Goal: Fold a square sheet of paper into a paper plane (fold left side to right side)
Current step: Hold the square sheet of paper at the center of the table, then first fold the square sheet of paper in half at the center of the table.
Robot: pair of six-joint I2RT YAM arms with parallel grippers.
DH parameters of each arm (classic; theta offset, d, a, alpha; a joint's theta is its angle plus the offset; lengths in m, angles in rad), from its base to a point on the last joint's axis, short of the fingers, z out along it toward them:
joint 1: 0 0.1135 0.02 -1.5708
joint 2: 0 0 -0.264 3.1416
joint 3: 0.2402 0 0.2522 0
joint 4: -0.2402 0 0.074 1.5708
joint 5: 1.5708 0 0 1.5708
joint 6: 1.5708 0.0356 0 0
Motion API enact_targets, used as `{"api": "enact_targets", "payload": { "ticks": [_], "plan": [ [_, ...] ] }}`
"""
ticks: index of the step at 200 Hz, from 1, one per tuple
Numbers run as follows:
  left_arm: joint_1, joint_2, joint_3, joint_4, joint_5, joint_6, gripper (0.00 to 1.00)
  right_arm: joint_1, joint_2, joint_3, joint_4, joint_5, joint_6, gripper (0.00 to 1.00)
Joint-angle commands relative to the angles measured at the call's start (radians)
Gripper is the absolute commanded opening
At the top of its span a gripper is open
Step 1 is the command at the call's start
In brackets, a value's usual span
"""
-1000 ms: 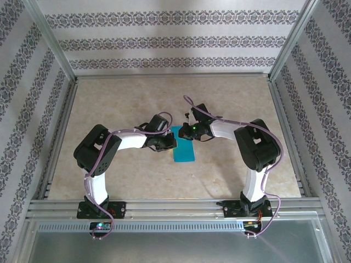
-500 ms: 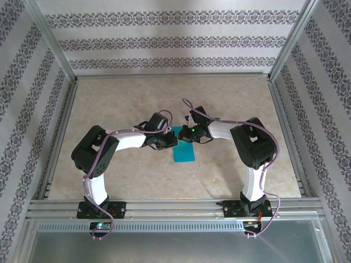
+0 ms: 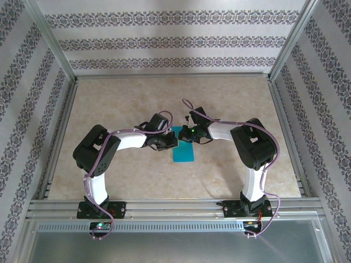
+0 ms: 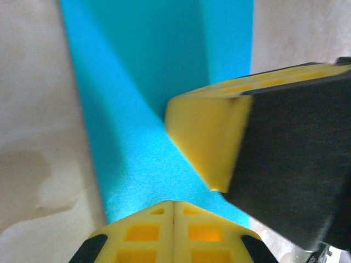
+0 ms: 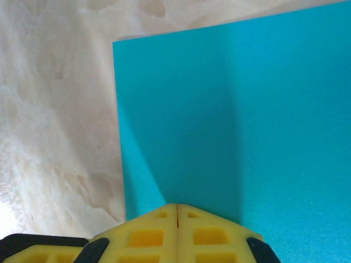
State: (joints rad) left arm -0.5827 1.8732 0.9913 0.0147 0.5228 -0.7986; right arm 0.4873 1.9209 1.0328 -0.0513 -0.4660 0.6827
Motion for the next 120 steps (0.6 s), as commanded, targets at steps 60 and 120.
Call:
{"api": "enact_targets", "payload": {
  "ticks": [60,120],
  "plan": [
    [-0.035,0.0,-0.052,-0.072,0.0,0.024,0.04,0.008,0.039,-0.034,-0.085,0.113,0.003,0.0],
    [-0.074,-0.064,-0.072,-0.204,-0.036,0.096,0.04,0.008,0.043,-0.039,-0.092,0.125,0.011,0.0]
  ]
}}
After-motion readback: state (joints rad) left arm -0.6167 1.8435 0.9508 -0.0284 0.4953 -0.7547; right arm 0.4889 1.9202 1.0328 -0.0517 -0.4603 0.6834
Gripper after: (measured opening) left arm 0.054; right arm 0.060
